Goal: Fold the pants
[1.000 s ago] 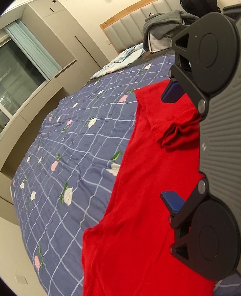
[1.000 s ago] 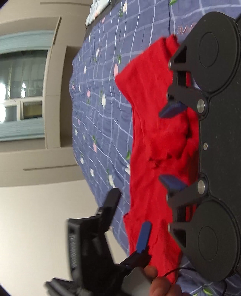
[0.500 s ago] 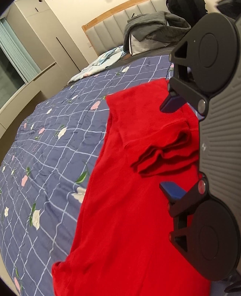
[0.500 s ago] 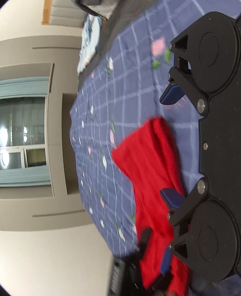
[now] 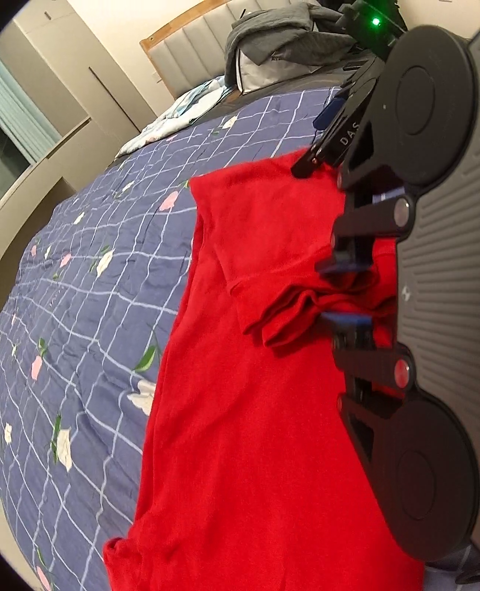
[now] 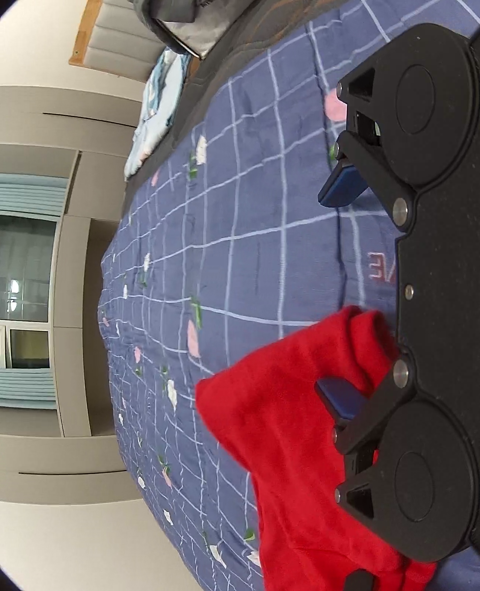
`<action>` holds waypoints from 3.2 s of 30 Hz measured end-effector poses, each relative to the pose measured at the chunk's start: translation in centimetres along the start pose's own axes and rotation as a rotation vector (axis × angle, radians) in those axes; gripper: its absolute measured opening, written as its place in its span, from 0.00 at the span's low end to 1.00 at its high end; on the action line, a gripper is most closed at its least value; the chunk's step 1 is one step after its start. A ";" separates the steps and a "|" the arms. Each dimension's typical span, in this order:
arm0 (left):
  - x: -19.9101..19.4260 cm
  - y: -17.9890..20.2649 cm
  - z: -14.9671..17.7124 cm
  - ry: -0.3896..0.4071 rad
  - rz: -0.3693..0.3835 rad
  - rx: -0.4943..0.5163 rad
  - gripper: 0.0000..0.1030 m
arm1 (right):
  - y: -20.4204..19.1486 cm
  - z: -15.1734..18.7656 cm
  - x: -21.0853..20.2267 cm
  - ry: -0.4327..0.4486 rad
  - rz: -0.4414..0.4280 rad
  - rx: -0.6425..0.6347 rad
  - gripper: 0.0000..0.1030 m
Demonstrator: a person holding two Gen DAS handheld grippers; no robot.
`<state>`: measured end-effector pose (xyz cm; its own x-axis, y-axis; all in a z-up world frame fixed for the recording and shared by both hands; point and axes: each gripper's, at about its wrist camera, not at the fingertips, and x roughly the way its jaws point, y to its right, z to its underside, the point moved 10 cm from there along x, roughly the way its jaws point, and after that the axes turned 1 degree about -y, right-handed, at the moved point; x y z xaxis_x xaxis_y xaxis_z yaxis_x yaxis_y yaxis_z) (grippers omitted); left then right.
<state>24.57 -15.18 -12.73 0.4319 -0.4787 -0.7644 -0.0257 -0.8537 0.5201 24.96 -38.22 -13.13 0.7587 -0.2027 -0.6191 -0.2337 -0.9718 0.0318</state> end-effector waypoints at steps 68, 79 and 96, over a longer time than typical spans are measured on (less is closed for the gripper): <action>-19.8 -14.4 -2.4 0.264 -0.323 0.049 0.99 | -29.0 3.6 -13.6 0.114 -0.547 -0.566 0.70; -23.6 -18.6 2.3 0.295 -0.314 -0.080 0.99 | -29.3 4.1 -14.3 0.056 -0.603 -0.491 0.00; -23.0 -22.8 5.0 0.258 -0.319 -0.201 0.99 | -31.3 5.6 -15.6 0.077 -0.572 -0.621 0.31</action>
<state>10.74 14.25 -8.94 0.6009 -0.1094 -0.7918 0.3100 -0.8812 0.3570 17.02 -3.99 -8.82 0.7027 0.3543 -0.6171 0.5582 -0.8123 0.1693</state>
